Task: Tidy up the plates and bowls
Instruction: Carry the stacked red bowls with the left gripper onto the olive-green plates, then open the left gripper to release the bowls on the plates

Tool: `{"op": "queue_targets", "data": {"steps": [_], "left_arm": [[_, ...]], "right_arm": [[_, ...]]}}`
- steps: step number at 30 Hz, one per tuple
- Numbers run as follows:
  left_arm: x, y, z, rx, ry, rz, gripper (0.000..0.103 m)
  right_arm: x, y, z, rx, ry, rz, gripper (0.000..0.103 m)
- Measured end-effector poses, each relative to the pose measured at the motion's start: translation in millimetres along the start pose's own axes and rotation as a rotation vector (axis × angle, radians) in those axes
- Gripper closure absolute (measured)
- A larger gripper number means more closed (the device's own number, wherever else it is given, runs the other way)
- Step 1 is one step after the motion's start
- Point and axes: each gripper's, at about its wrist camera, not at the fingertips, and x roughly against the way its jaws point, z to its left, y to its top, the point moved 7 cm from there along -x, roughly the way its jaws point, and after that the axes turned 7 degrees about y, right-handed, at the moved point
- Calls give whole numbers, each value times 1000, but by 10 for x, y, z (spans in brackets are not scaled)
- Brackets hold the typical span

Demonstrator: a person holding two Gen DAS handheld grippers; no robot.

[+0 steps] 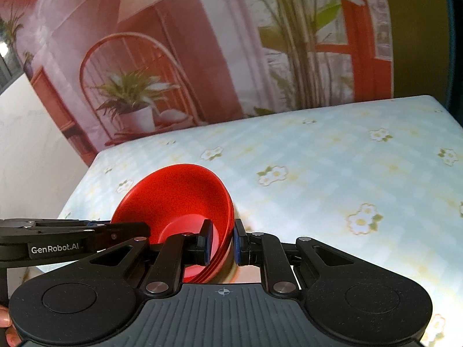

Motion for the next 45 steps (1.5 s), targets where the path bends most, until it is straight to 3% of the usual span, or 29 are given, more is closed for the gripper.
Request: {"op": "queue_targets", "data": {"steps": [21,45], "left_arm": [[-153,-134,328,43,35,34,88],[-94,-152,235,17,78,20,86]], "right_arm": [[-490,-217,211,36,6,99,89],[-359,-215,240,88,-19,82,87]]}}
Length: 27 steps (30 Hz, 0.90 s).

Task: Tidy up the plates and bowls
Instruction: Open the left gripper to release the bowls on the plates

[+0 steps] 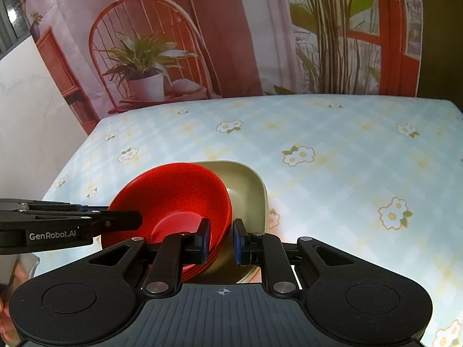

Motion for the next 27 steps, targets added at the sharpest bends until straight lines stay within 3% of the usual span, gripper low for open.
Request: {"op": "queue_targets", "data": {"steps": [1,3,4,8,12,15,17,24,27], "left_arm": [[11,4,-3,-1,2,-3,85],[36,7,-13,-4,8,-10,63],[62,13,-21,-9,12,-22,59],[159,16,-45,-24,14,-44,55],[256,9,-45,-40,32,-66,42],[357,-16,-29,-50,46,-77,25],[445,-27,-16,-58,64,-93,19],[761,-45,32,-73,109,-149,6],[927,-44,23,-83,120,-180,2]], "right_arm": [[21,-5,12,6,-4,-2,84],[58,5,28,13,-12,-9,79],[76,10,34,16,-15,-14,79],[154,22,47,23,-23,-26,76],[237,28,57,32,-41,-38,64],[306,26,73,37,-47,-50,50],[368,13,92,44,-50,-56,46],[591,-8,115,43,-69,-86,26],[715,0,144,44,-68,-108,10]]}}
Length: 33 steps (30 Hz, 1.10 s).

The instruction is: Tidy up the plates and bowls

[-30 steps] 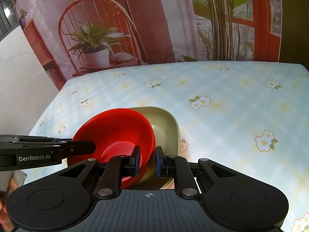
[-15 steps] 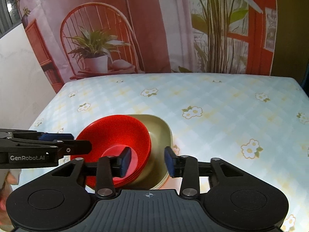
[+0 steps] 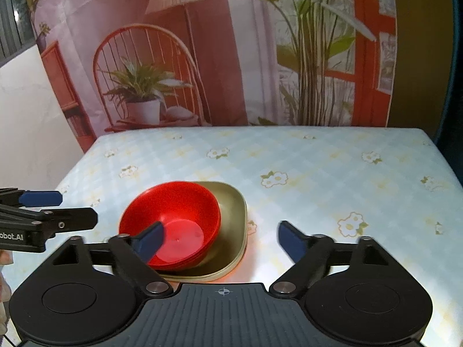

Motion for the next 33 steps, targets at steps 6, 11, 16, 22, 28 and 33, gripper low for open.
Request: {"op": "queue_targets", "data": {"steps": [6,11,16,22,28,33], "left_arm": [[388,72,-32,-28,66,-86,0],[740,133,-75,-47,132,-157,0],[1156,174,-63,-1,141,-206,0],[1669,199,-86,-17,189,-267,0],[1964,143,-137,13,178,-289,0],[2075,33,-120,39,192,-292,0]], "right_arm": [[322,85,72,1,-12,-58,0],[582,172,176,18,-15,-108,0],[910,229,341,39,-26,-165,0],[1433,260,586,64,-39,-227,0],[1786,219,749,77,-21,-258,0],[1971,158,899,117,-28,-281,0]]}}
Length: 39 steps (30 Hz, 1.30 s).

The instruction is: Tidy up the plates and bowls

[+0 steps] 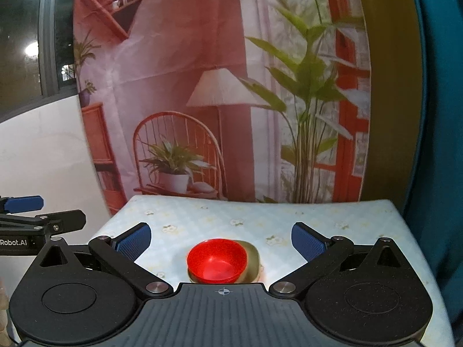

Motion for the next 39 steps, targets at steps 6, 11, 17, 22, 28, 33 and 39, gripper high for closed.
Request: {"op": "queue_targets", "data": {"steps": [6,11,17,22,28,33,39], "left_arm": [[12,-30,63,16,22,5,0],[44,-30,63,10,22,-2,0],[101,-17,30,-6,17,-16,0],[145,8,28,-5,15,-28,0],[170,26,11,-12,20,-34,0],[165,32,14,-14,19,-36,0],[191,26,-5,-19,25,-39,0]], "right_arm": [[87,-26,31,-10,-2,-12,0],[62,-40,6,-18,-4,-5,0],[76,-24,-22,-20,-8,-17,0],[100,-14,-32,-21,-13,-25,0],[105,-11,-17,-17,-11,-26,0],[115,-7,13,-12,-9,-30,0],[125,1,26,-11,-9,-35,0]]}}
